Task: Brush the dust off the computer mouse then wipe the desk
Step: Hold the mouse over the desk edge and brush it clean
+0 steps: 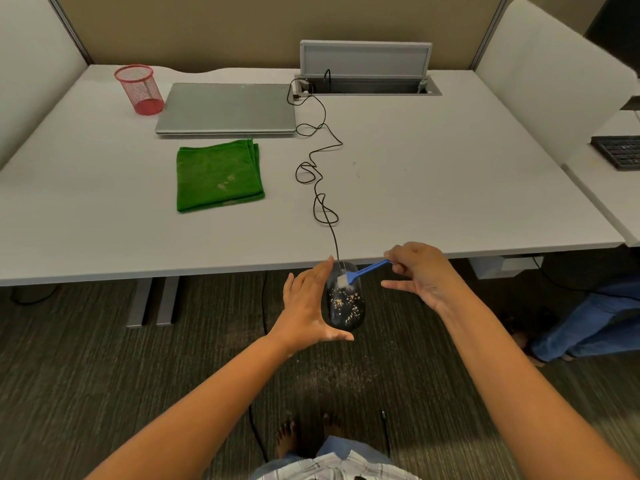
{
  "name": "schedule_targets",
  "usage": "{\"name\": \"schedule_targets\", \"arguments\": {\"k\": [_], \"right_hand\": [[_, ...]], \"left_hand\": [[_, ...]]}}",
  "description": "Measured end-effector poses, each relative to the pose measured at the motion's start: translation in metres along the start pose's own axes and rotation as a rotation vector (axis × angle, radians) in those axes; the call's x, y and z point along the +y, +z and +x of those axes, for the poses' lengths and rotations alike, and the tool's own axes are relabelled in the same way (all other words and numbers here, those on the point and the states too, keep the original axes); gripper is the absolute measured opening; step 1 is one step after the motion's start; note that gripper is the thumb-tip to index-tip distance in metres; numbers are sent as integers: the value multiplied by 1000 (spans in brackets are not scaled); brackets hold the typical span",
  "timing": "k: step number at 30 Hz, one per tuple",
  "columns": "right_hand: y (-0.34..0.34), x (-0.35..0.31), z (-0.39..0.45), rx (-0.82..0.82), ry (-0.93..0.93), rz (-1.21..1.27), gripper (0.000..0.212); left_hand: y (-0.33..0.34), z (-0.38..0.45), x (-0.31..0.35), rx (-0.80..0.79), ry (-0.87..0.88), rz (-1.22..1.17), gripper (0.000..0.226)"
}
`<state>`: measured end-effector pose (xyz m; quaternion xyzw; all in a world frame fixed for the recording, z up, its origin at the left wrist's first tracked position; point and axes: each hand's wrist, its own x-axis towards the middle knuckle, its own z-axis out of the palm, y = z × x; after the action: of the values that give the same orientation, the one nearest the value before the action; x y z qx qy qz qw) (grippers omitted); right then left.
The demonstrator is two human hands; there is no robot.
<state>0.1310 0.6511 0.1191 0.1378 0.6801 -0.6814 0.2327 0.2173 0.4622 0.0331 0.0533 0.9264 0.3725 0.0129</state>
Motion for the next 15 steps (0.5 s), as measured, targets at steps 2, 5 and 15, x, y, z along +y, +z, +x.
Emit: {"name": "schedule_targets", "arguments": {"k": [2, 5, 15], "right_hand": [[12, 1, -5, -14, -54, -83, 22], [24, 3, -8, -4, -112, -197, 24], [7, -2, -6, 67, -131, -212, 26]], "left_hand": [[0, 1, 1, 1, 7, -1, 127], [-1, 3, 2, 11, 18, -19, 126], [-3, 3, 0, 33, 21, -9, 128]]}}
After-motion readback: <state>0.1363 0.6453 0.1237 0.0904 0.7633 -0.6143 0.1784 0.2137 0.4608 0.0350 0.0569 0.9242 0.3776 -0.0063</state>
